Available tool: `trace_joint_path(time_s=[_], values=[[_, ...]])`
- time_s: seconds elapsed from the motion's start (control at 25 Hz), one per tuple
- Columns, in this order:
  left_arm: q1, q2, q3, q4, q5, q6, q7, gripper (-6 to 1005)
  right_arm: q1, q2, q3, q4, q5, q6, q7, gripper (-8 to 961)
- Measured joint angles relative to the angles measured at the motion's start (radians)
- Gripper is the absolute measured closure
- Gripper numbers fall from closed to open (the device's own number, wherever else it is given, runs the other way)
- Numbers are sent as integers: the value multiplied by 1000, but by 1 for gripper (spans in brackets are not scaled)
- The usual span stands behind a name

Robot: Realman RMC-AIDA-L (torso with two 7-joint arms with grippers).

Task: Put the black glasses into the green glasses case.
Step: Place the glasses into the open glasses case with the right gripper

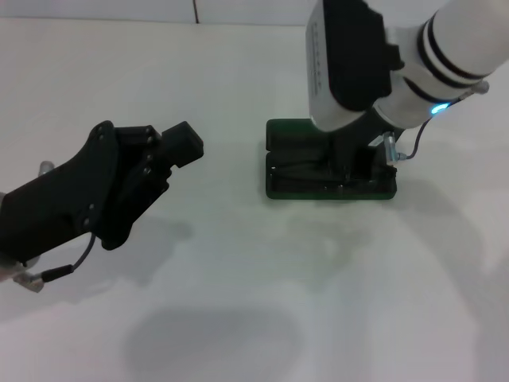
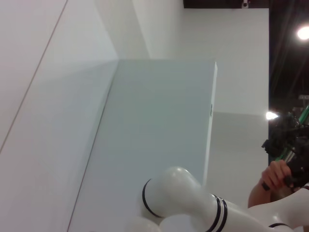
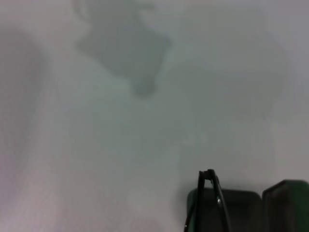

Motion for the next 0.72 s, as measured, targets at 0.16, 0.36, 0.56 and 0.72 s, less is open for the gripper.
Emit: trace_joint_path(time_s=[0.16,0.36,0.56,0.72], values=[[-18,0,0,-1,0,0,-19,970,-5,0,-46,6,-25,34,4,891],[-40,-9,2,3,0,-1,-77,970,-15,1,-62,5,-66,65,2,890],[-43,-20,-1,-2,0,0,-83,970,-28,1,-82,0,-91,93,-4,890],[-43,-21,-1,-2,-2,-1,-84,970,-31,1,-103,5,-92,123,-6,890]])
